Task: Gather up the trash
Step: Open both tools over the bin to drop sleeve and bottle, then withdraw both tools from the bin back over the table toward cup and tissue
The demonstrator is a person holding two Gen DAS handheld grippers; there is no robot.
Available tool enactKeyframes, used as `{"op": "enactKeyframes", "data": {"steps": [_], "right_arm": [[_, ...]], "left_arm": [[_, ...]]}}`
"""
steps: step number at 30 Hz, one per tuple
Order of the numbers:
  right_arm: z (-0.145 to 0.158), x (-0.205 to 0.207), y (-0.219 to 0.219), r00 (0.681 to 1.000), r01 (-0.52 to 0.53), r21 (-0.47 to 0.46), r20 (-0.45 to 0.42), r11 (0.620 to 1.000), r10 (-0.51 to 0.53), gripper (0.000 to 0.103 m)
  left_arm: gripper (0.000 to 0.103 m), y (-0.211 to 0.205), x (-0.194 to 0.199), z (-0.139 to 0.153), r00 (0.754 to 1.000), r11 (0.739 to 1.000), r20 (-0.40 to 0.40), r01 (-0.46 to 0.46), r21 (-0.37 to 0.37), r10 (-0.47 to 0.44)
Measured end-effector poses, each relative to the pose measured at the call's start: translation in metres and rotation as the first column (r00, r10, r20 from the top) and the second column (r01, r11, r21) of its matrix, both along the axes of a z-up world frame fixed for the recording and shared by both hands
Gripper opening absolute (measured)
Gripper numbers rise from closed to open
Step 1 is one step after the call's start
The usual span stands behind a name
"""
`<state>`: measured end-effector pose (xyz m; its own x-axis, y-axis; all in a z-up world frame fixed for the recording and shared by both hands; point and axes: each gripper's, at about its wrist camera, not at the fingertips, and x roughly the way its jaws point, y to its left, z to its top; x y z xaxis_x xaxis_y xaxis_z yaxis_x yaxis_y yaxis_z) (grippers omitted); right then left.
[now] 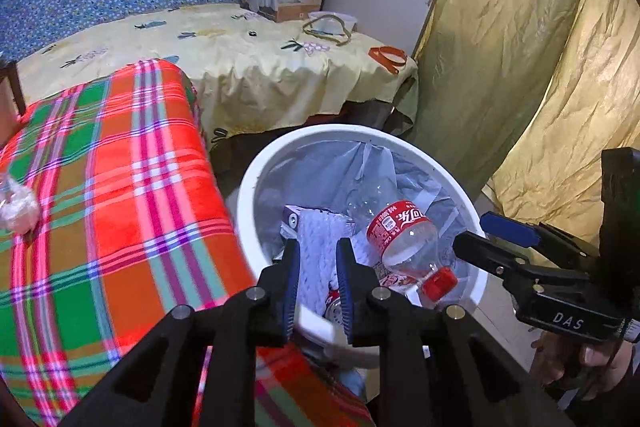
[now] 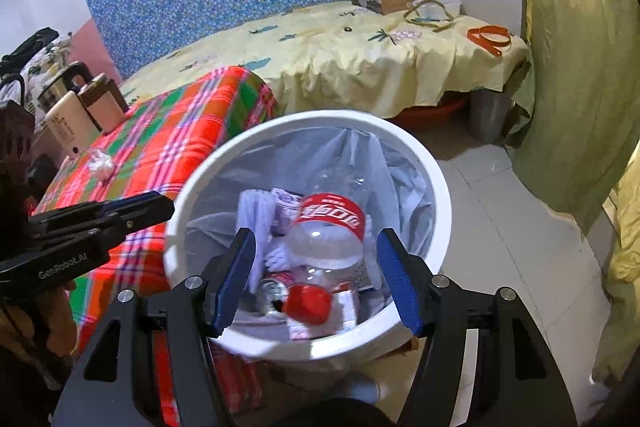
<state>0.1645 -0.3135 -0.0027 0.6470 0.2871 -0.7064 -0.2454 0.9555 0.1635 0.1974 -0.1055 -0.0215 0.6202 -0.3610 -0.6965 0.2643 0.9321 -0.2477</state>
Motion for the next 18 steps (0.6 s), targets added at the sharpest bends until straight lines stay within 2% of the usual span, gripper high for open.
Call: {"op": "enactKeyframes", "data": {"steps": [18], "right_arm": [[0.022, -0.033, 0.042, 0.989, -0.129, 0.027, 0.077, 0.991, 0.127, 0.065]], "left_arm": [[0.019, 0.047, -0.055, 0.023, 0.990, 0.993, 0.086, -0.113, 0.019, 0.111]]}}
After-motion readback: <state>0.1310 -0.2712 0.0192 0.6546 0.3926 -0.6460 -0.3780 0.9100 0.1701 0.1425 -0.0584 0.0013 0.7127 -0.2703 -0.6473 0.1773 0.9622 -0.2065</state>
